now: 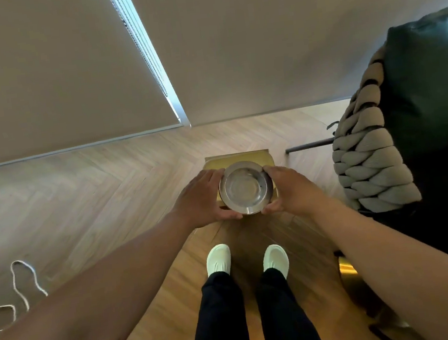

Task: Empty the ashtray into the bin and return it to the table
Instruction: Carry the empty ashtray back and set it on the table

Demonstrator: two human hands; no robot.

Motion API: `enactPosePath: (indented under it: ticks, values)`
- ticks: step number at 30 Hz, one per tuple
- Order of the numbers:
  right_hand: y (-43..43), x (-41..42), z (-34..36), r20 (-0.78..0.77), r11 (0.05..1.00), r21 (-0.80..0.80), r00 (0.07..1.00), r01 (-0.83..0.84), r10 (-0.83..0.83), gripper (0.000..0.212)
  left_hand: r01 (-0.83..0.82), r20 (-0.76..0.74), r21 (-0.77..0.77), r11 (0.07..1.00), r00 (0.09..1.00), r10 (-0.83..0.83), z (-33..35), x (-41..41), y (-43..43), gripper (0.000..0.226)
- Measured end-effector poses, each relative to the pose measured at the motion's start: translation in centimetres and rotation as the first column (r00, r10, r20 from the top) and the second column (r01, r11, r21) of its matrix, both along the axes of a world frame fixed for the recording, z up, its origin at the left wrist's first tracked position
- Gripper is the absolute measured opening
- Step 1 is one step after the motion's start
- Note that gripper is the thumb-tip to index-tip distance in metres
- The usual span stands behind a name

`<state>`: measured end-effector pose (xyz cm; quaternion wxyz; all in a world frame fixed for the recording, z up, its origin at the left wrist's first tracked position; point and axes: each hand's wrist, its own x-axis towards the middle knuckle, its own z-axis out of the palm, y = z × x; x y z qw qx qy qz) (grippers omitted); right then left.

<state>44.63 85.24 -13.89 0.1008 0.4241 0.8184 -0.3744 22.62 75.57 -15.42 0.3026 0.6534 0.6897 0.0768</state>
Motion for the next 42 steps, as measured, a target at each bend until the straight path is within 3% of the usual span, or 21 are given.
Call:
enactPosePath:
  ticks: [15, 27, 42]
  values:
    - [-7.4, 2.5, 13.7, -0.053, 0.999, 0.029, 0.999, 0.014, -0.012, 0.083, -0.059, 0.048, -0.007, 0.998, 0.997, 0.059, 13.8, 2.5, -7.5, 0.112]
    - [-13.9, 3.9, 15.5, -0.087, 0.993, 0.048, 0.99, 0.112, -0.108, 0.085, 0.042, 0.043, 0.01, 0.999, 0.998, -0.042, 16.1, 2.6, -11.8, 0.106]
    - [-16.5, 3.0, 15.2, -0.145, 0.957, 0.112, 0.957, 0.267, -0.25, 0.08, 0.186, 0.068, 0.049, 0.981, 0.98, -0.189, 17.3, 0.5, -10.3, 0.106]
